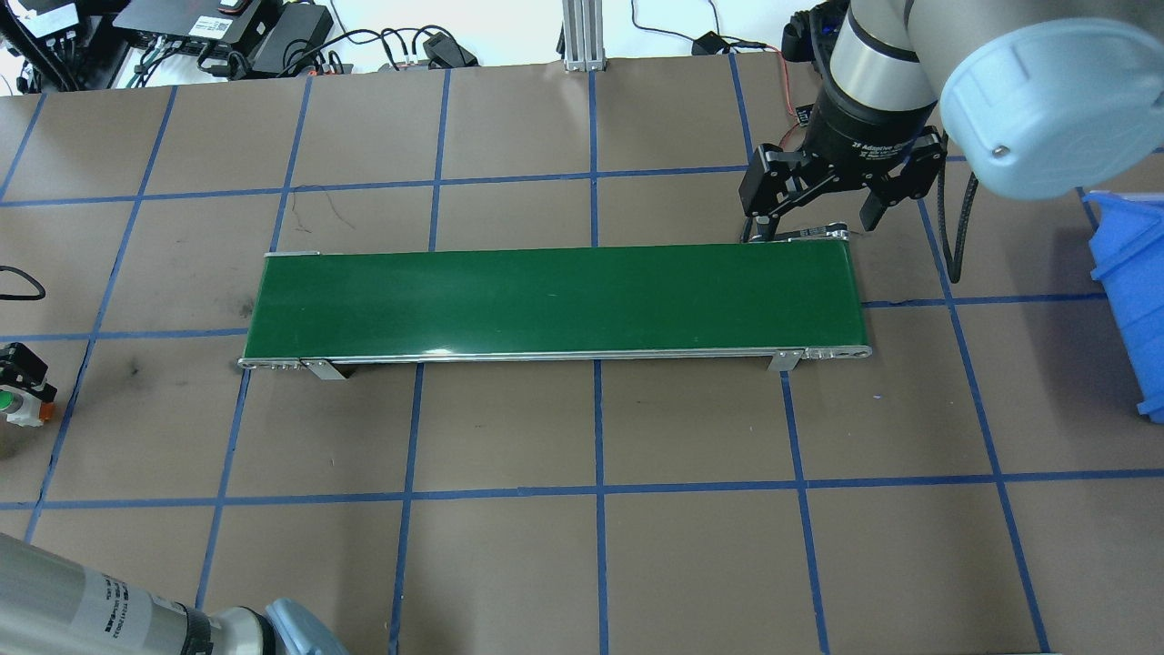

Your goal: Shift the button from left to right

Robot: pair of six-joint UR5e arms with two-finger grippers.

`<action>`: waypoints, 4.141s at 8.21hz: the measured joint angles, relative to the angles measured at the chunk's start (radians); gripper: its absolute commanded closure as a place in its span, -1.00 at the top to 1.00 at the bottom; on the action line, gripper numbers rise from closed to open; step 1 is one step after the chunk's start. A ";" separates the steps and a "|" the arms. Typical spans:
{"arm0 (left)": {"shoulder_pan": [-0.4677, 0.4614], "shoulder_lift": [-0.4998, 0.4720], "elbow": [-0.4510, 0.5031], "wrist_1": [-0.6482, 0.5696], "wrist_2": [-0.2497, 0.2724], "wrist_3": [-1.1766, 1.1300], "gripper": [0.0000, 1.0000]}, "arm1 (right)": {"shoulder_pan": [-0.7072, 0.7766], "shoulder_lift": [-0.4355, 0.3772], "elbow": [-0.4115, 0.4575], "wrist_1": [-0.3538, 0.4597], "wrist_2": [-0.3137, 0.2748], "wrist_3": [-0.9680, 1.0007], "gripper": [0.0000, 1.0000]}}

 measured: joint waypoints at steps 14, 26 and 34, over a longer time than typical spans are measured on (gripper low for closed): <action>-0.077 0.122 -0.005 -0.159 -0.011 -0.041 -1.00 | -0.001 0.004 0.000 -0.013 -0.007 0.000 1.00; -0.643 0.349 -0.037 -0.252 -0.252 -1.921 -1.00 | -0.001 0.004 0.002 -0.013 -0.010 -0.003 1.00; -0.639 0.264 -0.114 -0.044 -0.315 -1.955 -1.00 | -0.001 0.004 0.007 -0.014 -0.009 -0.002 1.00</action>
